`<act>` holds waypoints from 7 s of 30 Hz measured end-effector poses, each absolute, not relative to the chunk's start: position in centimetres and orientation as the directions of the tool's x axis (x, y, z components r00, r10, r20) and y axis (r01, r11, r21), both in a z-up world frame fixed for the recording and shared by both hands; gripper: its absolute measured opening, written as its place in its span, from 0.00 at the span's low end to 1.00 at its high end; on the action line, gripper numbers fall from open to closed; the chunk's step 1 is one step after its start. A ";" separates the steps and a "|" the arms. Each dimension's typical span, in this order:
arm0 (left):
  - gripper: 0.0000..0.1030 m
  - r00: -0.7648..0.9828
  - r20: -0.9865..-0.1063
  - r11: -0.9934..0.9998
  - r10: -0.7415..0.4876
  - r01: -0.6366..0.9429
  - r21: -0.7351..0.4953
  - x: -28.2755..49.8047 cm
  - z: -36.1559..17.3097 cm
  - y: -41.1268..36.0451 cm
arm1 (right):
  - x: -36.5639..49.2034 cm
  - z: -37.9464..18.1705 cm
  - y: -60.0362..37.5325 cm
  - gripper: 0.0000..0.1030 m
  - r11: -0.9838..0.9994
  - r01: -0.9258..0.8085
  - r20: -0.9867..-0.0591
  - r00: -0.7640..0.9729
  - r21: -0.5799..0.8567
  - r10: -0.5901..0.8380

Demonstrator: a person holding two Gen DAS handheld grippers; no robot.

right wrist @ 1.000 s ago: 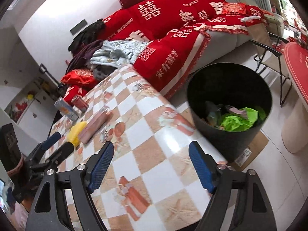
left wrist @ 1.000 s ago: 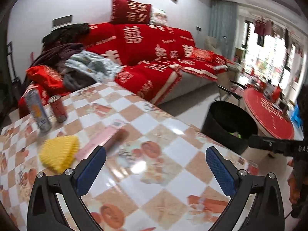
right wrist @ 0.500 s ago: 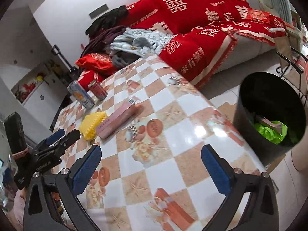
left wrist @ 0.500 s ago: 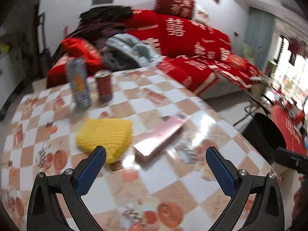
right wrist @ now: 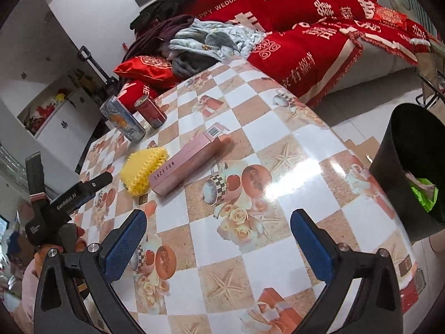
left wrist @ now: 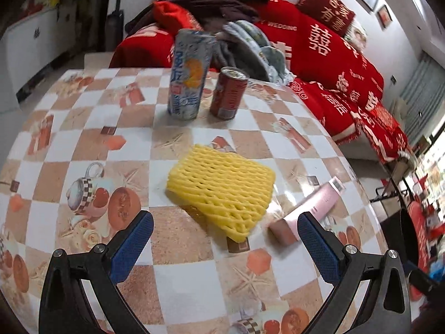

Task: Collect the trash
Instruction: 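Grasp yellow foam net with left gripper while right gripper grasps pink LAZY FUN box, then carry foam net and pink box to the black bin and release both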

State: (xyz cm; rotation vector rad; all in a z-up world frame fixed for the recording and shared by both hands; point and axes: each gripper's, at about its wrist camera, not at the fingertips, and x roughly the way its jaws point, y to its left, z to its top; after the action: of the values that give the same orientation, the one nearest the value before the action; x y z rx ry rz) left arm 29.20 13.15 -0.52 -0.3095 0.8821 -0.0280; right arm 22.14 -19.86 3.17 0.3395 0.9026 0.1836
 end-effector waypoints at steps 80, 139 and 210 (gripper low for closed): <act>1.00 0.744 -0.661 0.987 -0.100 -0.010 -0.161 22.6 0.0 13.0 | 29.1 -1.0 -9.9 0.35 0.959 -0.092 -0.806 0.524 0.269 0.277; 1.00 0.668 -0.601 0.880 -0.439 0.454 -0.137 15.8 7.7 -12.9 | 8.8 8.1 -35.3 0.35 0.888 0.074 -0.560 0.799 0.453 0.219; 1.00 0.721 -0.525 0.849 -0.451 0.528 -0.004 17.2 8.8 -24.7 | 5.7 5.4 -46.3 0.83 0.842 0.282 -0.589 0.807 0.461 0.052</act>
State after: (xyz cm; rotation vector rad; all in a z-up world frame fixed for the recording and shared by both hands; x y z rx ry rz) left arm 17.23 -24.67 8.84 0.1506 0.5396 -0.5434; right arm 5.72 -46.29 5.45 0.5657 0.6279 -0.1304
